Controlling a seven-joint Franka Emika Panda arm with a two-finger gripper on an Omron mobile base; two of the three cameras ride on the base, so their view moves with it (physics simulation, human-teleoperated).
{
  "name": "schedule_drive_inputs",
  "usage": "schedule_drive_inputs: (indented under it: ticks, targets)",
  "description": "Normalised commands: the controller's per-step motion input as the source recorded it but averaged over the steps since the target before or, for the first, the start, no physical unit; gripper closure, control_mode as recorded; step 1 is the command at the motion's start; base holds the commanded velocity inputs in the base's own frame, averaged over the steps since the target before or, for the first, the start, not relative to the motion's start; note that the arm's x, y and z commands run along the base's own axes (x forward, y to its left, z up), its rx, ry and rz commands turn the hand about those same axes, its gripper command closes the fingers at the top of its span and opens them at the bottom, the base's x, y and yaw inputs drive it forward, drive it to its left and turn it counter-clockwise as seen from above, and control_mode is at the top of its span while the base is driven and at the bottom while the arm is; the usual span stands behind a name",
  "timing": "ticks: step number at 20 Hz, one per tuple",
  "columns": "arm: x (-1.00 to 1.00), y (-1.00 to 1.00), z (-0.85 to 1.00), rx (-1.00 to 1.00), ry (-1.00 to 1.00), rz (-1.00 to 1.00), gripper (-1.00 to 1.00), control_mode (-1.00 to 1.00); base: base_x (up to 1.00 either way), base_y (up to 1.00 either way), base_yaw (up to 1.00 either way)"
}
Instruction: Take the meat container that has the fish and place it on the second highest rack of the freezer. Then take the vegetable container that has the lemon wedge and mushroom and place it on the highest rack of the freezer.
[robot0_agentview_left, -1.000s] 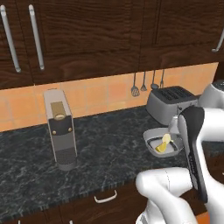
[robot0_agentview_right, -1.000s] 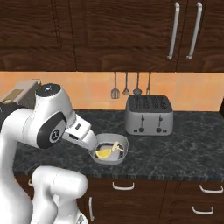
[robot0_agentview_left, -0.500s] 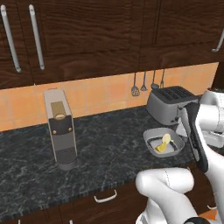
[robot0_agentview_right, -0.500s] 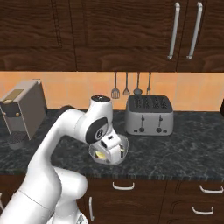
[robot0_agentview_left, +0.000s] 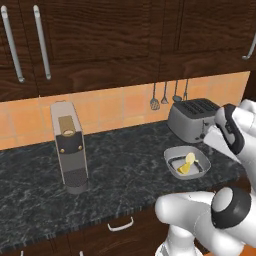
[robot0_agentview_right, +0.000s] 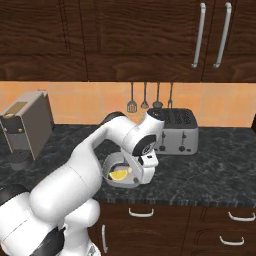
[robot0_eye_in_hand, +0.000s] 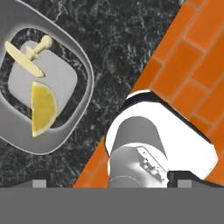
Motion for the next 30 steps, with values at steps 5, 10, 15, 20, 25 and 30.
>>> schedule_drive_inputs:
  ticks: [5,10,15,20,25,30]
  targets:
    - [0.02,0.37,-0.41,0.01,-0.06,-0.17,-1.0,-1.0,0.0,0.0,0.0]
    - [0.26,0.28,-0.31,0.0,-0.06,-0.13,-1.0,-1.0,0.0,0.0,0.0]
    - [0.19,0.05,-0.41,-0.03,-0.07,-0.16,-1.0,-1.0,0.0,0.0,0.0]
    - [0.27,-0.01,-0.36,-0.01,0.0,-0.17,-1.0,-1.0,0.0,0.0,0.0]
    - [0.0,0.07,-0.22,0.0,0.0,-0.09,-1.0,-1.0,0.0,0.0,0.0]
    - [0.0,0.1,-0.28,-0.02,0.0,-0.06,-1.0,-1.0,0.0,0.0,0.0]
